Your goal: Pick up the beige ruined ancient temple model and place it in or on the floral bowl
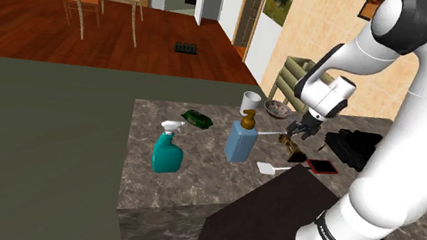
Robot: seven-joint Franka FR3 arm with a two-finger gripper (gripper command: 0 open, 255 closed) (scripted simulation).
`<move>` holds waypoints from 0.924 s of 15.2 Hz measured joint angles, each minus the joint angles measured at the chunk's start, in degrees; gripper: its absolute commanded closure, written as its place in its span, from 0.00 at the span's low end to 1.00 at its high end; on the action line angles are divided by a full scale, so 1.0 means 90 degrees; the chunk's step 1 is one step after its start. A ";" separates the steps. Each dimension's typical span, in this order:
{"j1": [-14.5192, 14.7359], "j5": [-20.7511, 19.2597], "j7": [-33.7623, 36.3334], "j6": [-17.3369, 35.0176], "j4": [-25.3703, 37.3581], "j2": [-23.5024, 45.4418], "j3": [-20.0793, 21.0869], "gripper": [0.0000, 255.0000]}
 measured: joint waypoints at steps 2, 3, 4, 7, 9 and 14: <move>-0.0149 0.0328 -0.0256 0.0069 0.0084 0.0210 0.0199 0.00; -0.0205 0.0461 -0.0352 0.0100 0.0123 0.0299 0.0285 0.00; -0.0254 0.0604 -0.0446 0.0145 0.0151 0.0385 0.0383 0.00; -0.0446 0.0976 -0.0740 0.0224 0.0295 0.0660 0.0633 0.00; -0.0466 0.1021 -0.0772 0.0235 0.0310 0.0690 0.0663 0.00; -0.0472 0.1032 -0.0780 0.0237 0.0316 0.0698 0.0671 1.00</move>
